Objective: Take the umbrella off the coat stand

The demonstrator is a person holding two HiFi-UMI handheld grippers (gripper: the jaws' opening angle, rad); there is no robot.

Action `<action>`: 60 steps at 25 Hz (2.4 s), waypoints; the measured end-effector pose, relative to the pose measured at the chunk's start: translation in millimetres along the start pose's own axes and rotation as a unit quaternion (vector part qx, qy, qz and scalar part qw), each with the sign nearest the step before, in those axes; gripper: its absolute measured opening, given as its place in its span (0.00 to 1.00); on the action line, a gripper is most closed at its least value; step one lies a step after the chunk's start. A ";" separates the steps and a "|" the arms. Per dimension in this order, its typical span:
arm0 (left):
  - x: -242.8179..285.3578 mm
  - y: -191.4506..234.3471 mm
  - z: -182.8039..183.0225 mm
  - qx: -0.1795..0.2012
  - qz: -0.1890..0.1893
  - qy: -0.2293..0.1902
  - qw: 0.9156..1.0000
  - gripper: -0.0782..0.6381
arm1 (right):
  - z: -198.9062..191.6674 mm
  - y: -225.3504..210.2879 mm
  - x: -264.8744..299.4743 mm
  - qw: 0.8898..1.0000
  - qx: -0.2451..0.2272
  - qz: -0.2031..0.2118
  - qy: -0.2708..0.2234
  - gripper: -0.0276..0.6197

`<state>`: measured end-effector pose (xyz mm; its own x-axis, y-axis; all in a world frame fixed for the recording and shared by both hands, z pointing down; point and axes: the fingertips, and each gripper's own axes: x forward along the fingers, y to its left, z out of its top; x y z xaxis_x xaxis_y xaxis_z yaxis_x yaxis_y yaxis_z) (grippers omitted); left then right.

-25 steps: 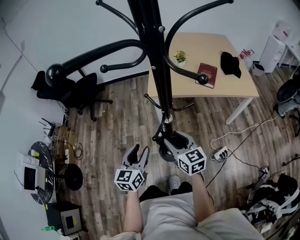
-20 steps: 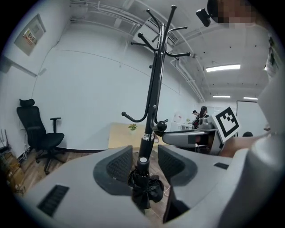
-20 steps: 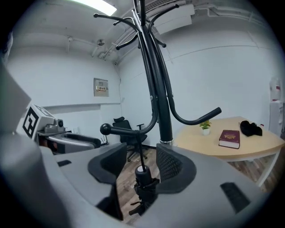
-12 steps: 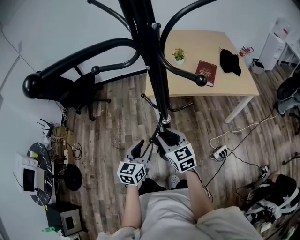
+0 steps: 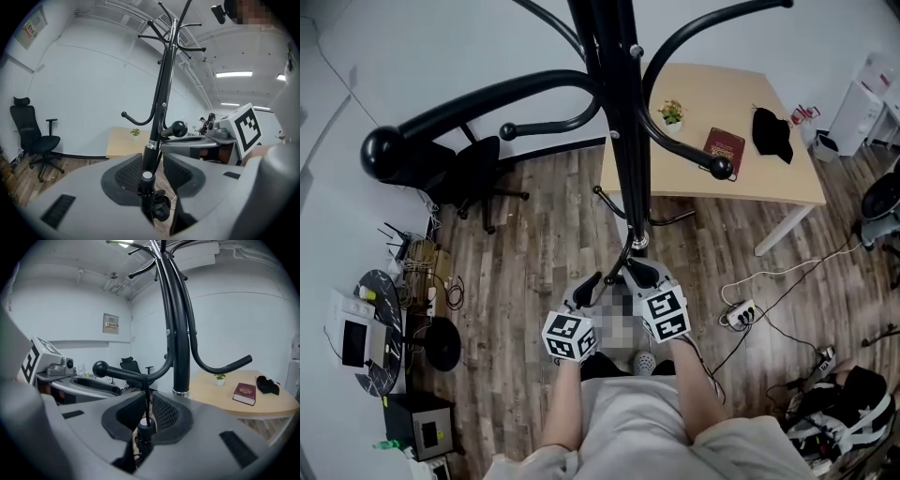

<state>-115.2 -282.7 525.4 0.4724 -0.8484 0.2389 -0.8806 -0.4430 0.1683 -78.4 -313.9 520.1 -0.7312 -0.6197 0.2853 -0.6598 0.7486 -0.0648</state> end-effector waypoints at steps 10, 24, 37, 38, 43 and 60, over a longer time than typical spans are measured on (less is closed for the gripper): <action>9.5 -0.4 3.7 0.014 -0.005 -0.006 1.000 0.29 | 1.0 1.3 5.1 0.999 -0.032 0.011 0.001 0.06; 30.4 -5.5 10.9 0.005 -0.033 -0.035 0.999 0.28 | 1.7 1.8 -6.6 0.999 -0.051 0.015 0.010 0.05; 44.1 -13.4 9.2 0.015 -0.032 -0.048 0.998 0.19 | 0.5 5.8 -18.4 0.998 -0.053 0.023 0.011 0.06; 45.3 -15.0 8.2 0.019 -0.031 -0.047 0.998 0.17 | 0.4 5.3 -19.0 0.998 -0.051 0.024 0.011 0.06; 36.4 -9.9 9.6 0.020 -0.022 -0.055 0.998 0.14 | 0.6 -0.5 -22.1 1.000 -0.023 0.018 0.002 0.06; 16.6 8.0 28.5 0.041 0.004 -0.065 0.997 0.14 | 12.5 -1.5 -25.5 0.999 0.013 0.014 -0.029 0.06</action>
<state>-115.4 -308.6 503.5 0.4607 -0.8802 0.1137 -0.8872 -0.4531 0.0875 -61.0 -302.2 500.9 -0.7579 -0.6119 0.2262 -0.6426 0.7600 -0.0973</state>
